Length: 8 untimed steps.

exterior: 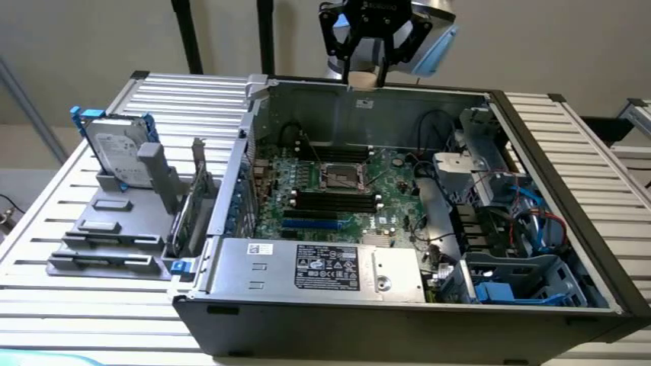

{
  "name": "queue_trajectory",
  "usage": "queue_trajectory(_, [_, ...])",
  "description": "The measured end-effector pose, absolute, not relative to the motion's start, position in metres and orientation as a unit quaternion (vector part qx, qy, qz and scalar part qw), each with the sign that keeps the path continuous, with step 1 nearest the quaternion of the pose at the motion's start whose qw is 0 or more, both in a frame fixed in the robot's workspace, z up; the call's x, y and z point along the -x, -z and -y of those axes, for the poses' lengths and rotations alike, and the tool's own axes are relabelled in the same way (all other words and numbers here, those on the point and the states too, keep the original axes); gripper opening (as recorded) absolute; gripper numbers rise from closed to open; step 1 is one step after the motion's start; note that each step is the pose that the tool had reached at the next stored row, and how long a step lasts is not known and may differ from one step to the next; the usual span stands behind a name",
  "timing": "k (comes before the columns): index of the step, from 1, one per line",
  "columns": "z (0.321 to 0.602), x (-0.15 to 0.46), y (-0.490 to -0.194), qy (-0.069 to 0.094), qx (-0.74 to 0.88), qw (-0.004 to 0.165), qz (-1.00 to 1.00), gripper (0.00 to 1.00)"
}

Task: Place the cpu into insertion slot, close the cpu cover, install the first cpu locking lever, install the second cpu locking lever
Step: 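Place the cpu into insertion slot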

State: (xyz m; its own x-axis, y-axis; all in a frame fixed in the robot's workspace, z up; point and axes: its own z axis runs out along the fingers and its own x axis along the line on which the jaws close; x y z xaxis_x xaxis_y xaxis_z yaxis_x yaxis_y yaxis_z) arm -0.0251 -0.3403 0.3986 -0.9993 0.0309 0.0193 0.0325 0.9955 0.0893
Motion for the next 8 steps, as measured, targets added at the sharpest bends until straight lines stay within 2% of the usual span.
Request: queue_trajectory(8, [0.3401, 0.0252, -0.3970, 0.045, 0.062, 0.007, 0.997, 0.55])
